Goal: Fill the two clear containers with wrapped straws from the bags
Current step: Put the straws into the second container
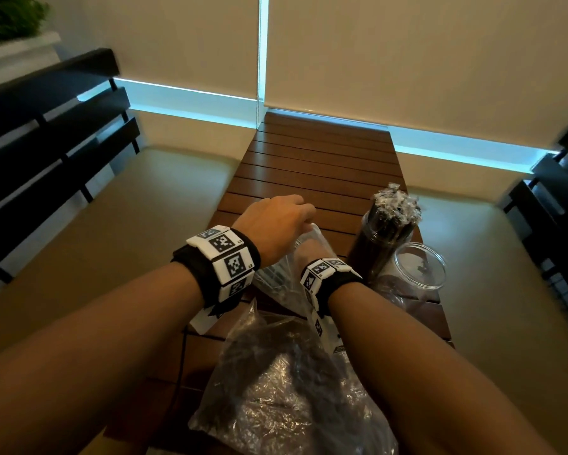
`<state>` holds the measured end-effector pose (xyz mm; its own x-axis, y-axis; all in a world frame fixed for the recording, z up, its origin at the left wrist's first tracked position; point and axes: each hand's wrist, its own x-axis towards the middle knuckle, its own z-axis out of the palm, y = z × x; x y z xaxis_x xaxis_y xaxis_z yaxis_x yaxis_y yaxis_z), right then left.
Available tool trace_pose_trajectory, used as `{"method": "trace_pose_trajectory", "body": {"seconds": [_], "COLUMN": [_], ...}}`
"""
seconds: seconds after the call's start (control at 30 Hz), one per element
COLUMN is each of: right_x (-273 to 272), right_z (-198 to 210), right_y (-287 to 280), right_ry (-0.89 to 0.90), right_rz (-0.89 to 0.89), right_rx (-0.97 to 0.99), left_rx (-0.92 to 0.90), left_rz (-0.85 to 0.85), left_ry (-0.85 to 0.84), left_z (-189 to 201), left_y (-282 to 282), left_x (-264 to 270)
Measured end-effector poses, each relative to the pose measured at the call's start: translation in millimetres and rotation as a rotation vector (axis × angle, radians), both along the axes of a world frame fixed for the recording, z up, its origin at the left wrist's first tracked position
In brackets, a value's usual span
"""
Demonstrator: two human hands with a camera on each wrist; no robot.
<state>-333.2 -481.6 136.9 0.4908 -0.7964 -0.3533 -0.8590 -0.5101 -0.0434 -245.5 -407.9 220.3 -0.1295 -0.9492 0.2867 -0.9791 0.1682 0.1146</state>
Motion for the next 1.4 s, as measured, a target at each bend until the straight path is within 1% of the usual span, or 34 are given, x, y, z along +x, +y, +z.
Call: {"method": "trace_pose_trajectory", "body": {"seconds": [0.1, 0.2, 0.27, 0.33, 0.43, 0.53, 0.63, 0.7, 0.73, 0.77, 0.8, 0.83, 0.87, 0.9, 0.97, 1.03, 1.07, 1.1, 1.13, 1.17, 1.2, 1.23, 1.27, 1.3, 1.33, 1.37, 1.4], "right_x": [-11.8, -26.2, -35.7, -49.9, -78.4, -108.9, -139.5, -161.0, -170.6, -178.7, -184.5, -187.0, -185.9, -182.1, -168.2, -155.2, -149.4, -143.9, -138.7, -133.1, -127.9, -123.9, -121.6, -121.9, -124.5, -128.3, -132.9], "right_z": [23.1, 44.1, 58.3, 75.0, 104.2, 134.9, 166.4, 187.2, 196.0, 200.9, 202.5, 200.0, 192.3, 181.2, 150.2, 119.7, 106.6, 95.5, 88.1, 83.4, 81.1, 82.5, 84.8, 89.5, 96.8, 106.5, 118.4], "right_y": [8.3, 15.6, 21.8, 26.1, 30.3, 38.1, 48.9, 54.5, 56.3, 56.4, 57.2, 58.6, 59.5, 60.3, 61.4, 62.6, 63.7, 64.6, 66.8, 68.1, 68.5, 69.2, 67.6, 65.2, 62.3, 58.1, 52.9], "right_ry": [-0.064, -0.12, -0.06, 0.017, 0.035, 0.073, 0.108, 0.068, 0.02, -0.053, -0.144, -0.231, -0.294, -0.339, -0.446, -0.597, -0.663, -0.708, -0.733, -0.749, -0.753, -0.764, -0.767, -0.782, -0.83, -0.938, -1.084], "right_rz": [-0.032, -0.005, 0.041, 0.046, 0.033, 0.013, 0.026, 0.013, -0.002, -0.025, -0.049, -0.071, -0.082, -0.083, -0.1, -0.146, -0.16, -0.163, -0.153, -0.13, -0.098, -0.05, -0.006, 0.028, 0.024, -0.014, -0.075], "right_rx": [0.021, -0.037, -0.079, -0.088, -0.081, -0.042, -0.028, -0.041, -0.056, -0.067, -0.066, -0.063, -0.066, -0.076, -0.109, -0.144, -0.158, -0.166, -0.172, -0.172, -0.15, -0.108, -0.06, -0.02, 0.0, -0.008, -0.07], "left_rx": [0.005, 0.015, 0.02, 0.024, 0.05, 0.127, 0.231, 0.303, 0.339, 0.365, 0.383, 0.383, 0.375, 0.359, 0.343, 0.385, 0.38, 0.348, 0.296, 0.225, 0.154, 0.075, 0.01, -0.046, -0.088, -0.122, -0.153], "left_rz": [0.022, 0.069, 0.11, 0.149, 0.22, 0.32, 0.389, 0.407, 0.413, 0.421, 0.431, 0.43, 0.406, 0.352, 0.174, -0.014, -0.078, -0.1, -0.065, 0.022, 0.132, 0.224, 0.274, 0.291, 0.291, 0.276, 0.254], "left_ry": [0.027, 0.078, 0.115, 0.142, 0.185, 0.226, 0.176, 0.084, 0.059, 0.065, 0.112, 0.223, 0.387, 0.59, 1.106, 1.653, 1.851, 1.956, 2.02, 2.045, 2.029, 1.976, 1.908, 1.812, 1.704, 1.578, 1.439], "left_z": [-1.1, -2.4, -3.0, -4.1, -8.8, -12.6, -16.7, -20.0, -21.2, -21.8, -21.4, -18.5, -12.8, -6.2, 13.2, 33.8, 44.9, 54.5, 61.8, 67.5, 71.0, 70.9, 70.5, 68.0, 63.8, 59.8, 54.6], "left_y": [-2.9, -6.6, -9.8, -12.6, -14.7, -13.2, -5.2, 2.8, 6.9, 10.5, 12.7, 14.1, 14.6, 13.4, 14.1, 14.9, 16.0, 15.7, 12.6, 8.9, 5.2, 0.0, -3.4, -5.5, -7.3, -7.8, -8.1], "left_x": [-2.2, -4.3, -6.6, -9.8, -13.5, -17.1, -23.2, -27.8, -30.1, -33.3, -37.8, -44.0, -51.6, -59.6, -74.7, -83.8, -87.1, -89.6, -91.3, -94.1, -96.4, -96.5, -96.2, -94.2, -91.3, -89.0, -87.0]}}
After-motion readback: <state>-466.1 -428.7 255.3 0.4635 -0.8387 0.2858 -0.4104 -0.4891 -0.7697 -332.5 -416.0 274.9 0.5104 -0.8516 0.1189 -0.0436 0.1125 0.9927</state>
